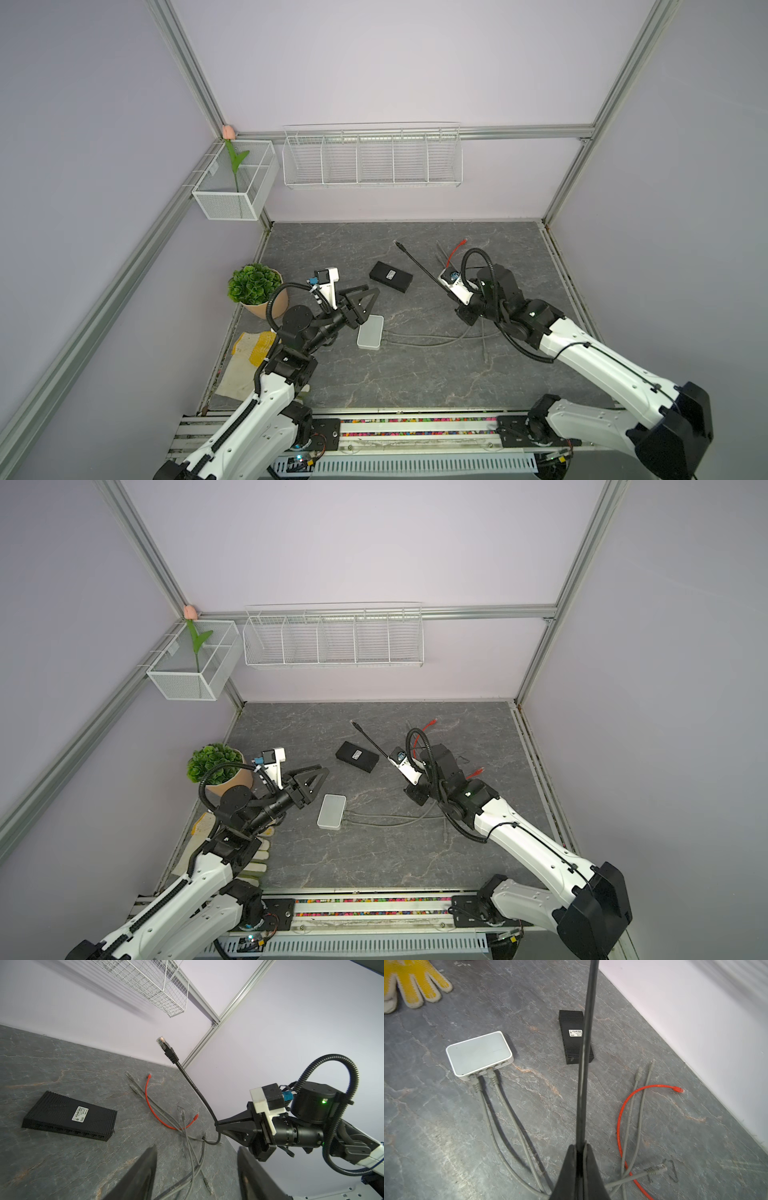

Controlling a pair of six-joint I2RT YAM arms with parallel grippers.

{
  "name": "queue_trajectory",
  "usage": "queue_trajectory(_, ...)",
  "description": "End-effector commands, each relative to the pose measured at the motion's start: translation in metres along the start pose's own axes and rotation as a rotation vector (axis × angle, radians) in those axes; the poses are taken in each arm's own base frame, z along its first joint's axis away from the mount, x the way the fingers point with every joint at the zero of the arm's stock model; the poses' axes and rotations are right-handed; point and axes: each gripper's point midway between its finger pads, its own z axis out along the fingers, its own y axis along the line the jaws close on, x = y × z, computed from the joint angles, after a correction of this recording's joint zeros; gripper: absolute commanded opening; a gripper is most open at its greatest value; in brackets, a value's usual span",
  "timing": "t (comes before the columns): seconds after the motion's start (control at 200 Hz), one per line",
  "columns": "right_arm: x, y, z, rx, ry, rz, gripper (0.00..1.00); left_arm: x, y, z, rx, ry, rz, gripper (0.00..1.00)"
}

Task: Insert the plug into the switch port
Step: 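Lower black cable toward left gripper while left gripper reaches for its plug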

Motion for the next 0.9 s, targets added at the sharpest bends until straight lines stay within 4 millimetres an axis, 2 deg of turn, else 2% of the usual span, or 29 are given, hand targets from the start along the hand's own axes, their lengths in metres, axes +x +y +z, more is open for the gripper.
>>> queue_trajectory(0.0, -0.003, 0.022, -0.002, -0.113, -0.028, -0.008, 0.07, -0.017, -0.006, 0.007, 0.014, -0.039, 0.014, 0.62)
queue_trajectory(0.26, -0.001, 0.042, -0.005, -0.198, -0.038, -0.022, 0.07, -0.037, -0.014, 0.028, 0.081, -0.076, -0.043, 0.62)
queue_trajectory(0.37, 0.0, 0.048, -0.006, -0.212, -0.042, -0.03, 0.07, -0.042, -0.01, 0.037, 0.07, -0.084, -0.062, 0.62)
queue_trajectory(0.665, -0.002, 0.058, -0.008, -0.229, -0.05, -0.059, 0.07, -0.039, 0.015, 0.053, -0.026, -0.05, -0.101, 0.61)
queue_trajectory(0.895, -0.011, 0.056, -0.015, -0.205, -0.095, -0.075, 0.07, -0.037, 0.019, 0.055, -0.05, -0.038, -0.11, 0.6)
